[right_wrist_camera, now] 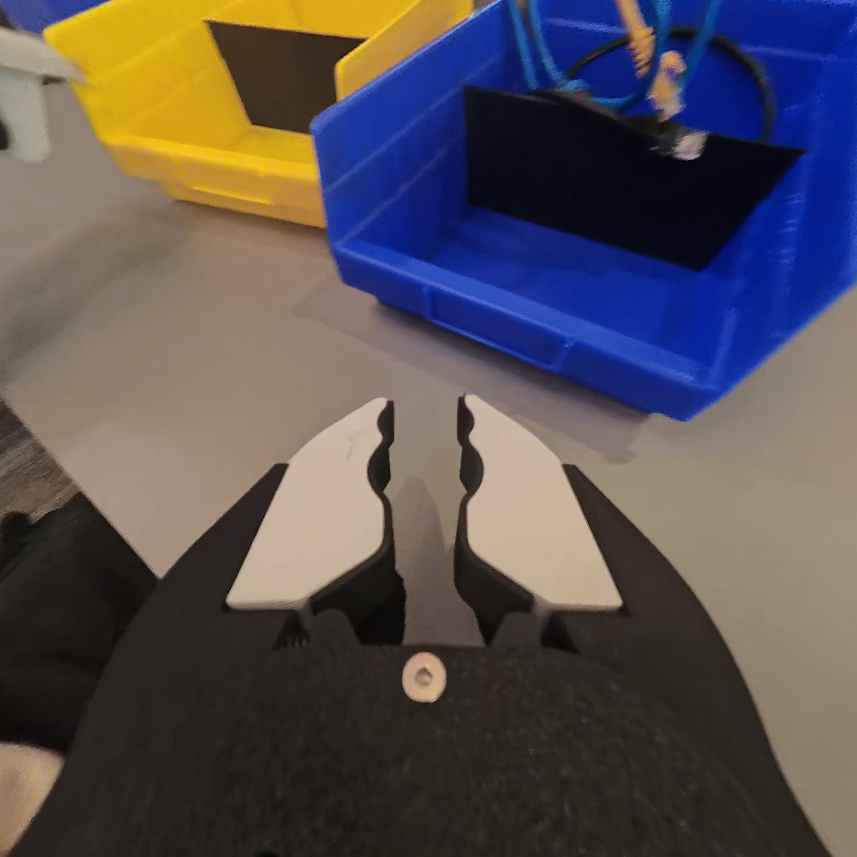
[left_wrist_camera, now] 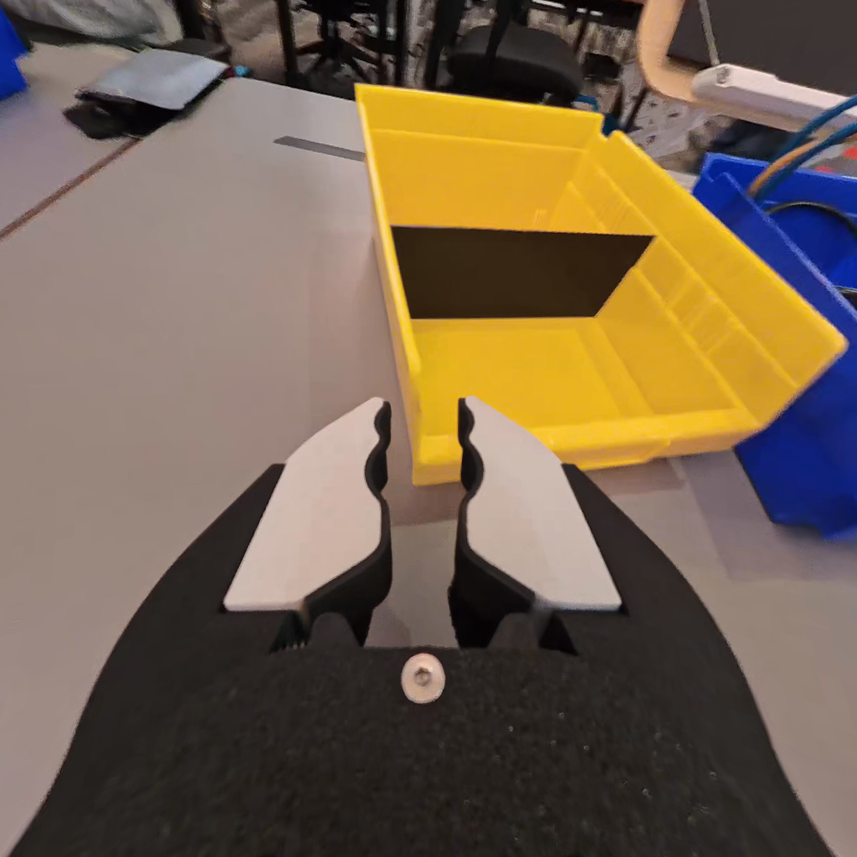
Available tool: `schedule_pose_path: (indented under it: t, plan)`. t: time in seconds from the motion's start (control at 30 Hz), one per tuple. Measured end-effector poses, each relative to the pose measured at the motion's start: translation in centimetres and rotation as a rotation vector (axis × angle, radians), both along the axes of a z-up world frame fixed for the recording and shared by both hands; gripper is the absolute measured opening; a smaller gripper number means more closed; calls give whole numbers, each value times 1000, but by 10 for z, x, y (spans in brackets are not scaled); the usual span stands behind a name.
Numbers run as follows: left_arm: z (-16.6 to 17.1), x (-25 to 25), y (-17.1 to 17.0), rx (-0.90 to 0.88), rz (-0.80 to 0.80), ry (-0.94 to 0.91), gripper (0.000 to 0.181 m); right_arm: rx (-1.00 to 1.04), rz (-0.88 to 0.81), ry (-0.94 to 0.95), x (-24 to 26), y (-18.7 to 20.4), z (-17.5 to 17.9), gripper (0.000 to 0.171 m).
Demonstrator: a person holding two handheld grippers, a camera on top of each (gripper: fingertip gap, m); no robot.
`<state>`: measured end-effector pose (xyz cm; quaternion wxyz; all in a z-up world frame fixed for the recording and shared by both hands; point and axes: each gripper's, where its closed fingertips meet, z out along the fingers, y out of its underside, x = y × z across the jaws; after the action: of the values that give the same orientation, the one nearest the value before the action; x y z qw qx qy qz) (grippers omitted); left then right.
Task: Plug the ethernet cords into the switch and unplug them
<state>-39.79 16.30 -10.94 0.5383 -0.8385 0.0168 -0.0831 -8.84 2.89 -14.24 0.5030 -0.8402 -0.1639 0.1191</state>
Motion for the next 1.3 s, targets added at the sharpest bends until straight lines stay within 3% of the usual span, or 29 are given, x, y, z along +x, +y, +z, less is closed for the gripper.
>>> schedule_pose_path:
  t: [0.13,0.17,0.27,0.43,0.63,0.67,0.7,0.73,0.8,0.93,1.1,1.3]
  plan:
    - [-10,1,25,-30,14,66,20,-81,82,14,-34,-9,-17,27]
    - [-17,-2,27,-62,28,99,4,-92,94,11,-40,-10,-19,27]
    - [-22,-5,23,-109,18,100,3,-101,46,28,-53,-2,-17,10]
    - [-23,-15,-21,-152,43,86,3,-118,9,103,-97,21,1,10]
    - [-22,-31,-97,-161,98,69,3,-39,-47,-2,-136,49,14,35]
    - [-20,-33,-107,-148,101,58,3,-57,-35,9,-144,47,9,32]
    - [-18,-32,-115,-130,88,48,3,-78,-18,21,-151,44,5,13]
    - [-16,-31,-121,-123,77,47,4,-67,-60,-7,-149,44,5,9]
    - [-13,-31,-130,-122,75,95,4,-41,-102,-83,-147,42,7,4]
    - [24,-33,-143,10,96,132,5,-31,-83,-10,-152,33,35,3]
    - [87,4,-145,207,57,196,4,204,-133,-27,-113,26,112,4]
    - [140,148,-116,313,-218,211,6,301,-360,-32,34,14,170,3]
